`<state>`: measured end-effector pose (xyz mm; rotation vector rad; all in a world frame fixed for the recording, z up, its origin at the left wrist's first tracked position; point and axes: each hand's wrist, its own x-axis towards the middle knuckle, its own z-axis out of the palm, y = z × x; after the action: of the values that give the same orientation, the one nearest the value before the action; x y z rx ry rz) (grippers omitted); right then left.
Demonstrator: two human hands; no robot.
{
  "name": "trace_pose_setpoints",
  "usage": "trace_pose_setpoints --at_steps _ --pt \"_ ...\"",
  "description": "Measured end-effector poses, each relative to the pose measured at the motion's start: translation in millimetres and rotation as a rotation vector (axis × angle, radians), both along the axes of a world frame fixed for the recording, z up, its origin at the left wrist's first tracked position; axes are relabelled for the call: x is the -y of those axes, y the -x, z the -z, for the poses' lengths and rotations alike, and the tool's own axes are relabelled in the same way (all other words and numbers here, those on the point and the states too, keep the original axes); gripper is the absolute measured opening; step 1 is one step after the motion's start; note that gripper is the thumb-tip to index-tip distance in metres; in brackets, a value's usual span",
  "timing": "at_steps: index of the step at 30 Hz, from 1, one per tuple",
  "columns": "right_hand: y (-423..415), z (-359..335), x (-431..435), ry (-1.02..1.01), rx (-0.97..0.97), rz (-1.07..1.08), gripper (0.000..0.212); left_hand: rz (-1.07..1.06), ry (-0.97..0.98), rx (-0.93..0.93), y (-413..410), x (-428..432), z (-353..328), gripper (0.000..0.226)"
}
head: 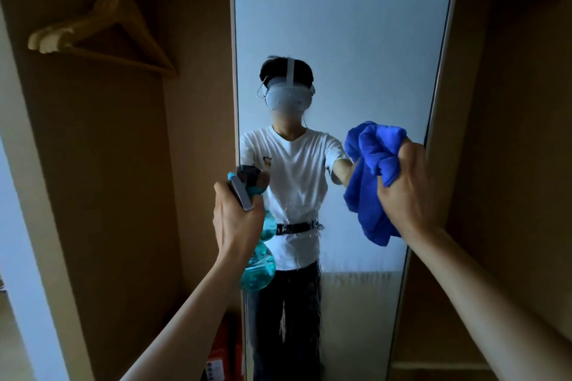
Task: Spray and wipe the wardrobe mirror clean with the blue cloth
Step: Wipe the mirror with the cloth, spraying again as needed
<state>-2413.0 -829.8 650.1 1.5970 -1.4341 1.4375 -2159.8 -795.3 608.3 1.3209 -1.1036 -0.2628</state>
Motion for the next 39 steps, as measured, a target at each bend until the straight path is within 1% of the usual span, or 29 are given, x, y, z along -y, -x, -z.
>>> trace_pose_setpoints --at_steps 3,5,8,14,18,20,23,26,28,32,36,39 --pt "26.0 1.2 2.3 0.006 -0.001 -0.005 0.028 -0.023 0.011 -0.004 0.1 1.5 1.2 0.026" --pt "41.2 5.2 3.8 -0.024 0.003 0.047 0.031 -0.018 0.016 0.004 -1.3 1.4 3.3 0.025" --pt "55.1 7.8 2.6 -0.024 0.049 0.064 0.026 -0.015 0.021 0.002 -2.9 -0.9 5.4 0.024" --pt "39.8 5.8 1.2 -0.024 0.130 0.050 0.040 0.000 0.037 0.002 -5.0 -2.8 6.0 0.024" --pt "26.5 5.5 0.2 -0.017 0.129 0.096 0.036 0.001 0.024 0.017 -8.1 -4.9 6.7 0.023" --pt "19.7 4.3 -4.4 -0.015 0.088 0.123 0.033 0.003 0.019 0.022 -9.0 -6.2 7.0 0.022" --pt "2.2 3.1 -9.0 -0.014 -0.038 0.184 0.028 0.027 0.027 0.021 -10.0 -7.9 8.0 0.021" --pt "-30.0 5.9 -6.2 -0.033 -0.005 0.043 0.035 0.052 0.019 0.029 -13.4 -10.6 8.8 0.021" --pt "-52.5 8.5 -5.1 -0.041 -0.017 -0.024 0.037 0.080 0.010 0.023 -16.2 -12.2 9.2 0.021" --pt "-88.3 7.9 -5.0 -0.032 -0.099 -0.052 0.040 0.129 -0.003 0.023 -23.2 -13.6 11.5 0.021" --pt "-119.6 9.1 -5.9 -0.009 -0.221 -0.104 0.046 0.167 -0.009 0.029 -32.4 -13.3 17.7 0.020" --pt "-137.2 9.5 -8.3 0.013 -0.294 -0.107 0.041 0.207 -0.022 0.016 -38.0 -12.4 23.1 0.019"
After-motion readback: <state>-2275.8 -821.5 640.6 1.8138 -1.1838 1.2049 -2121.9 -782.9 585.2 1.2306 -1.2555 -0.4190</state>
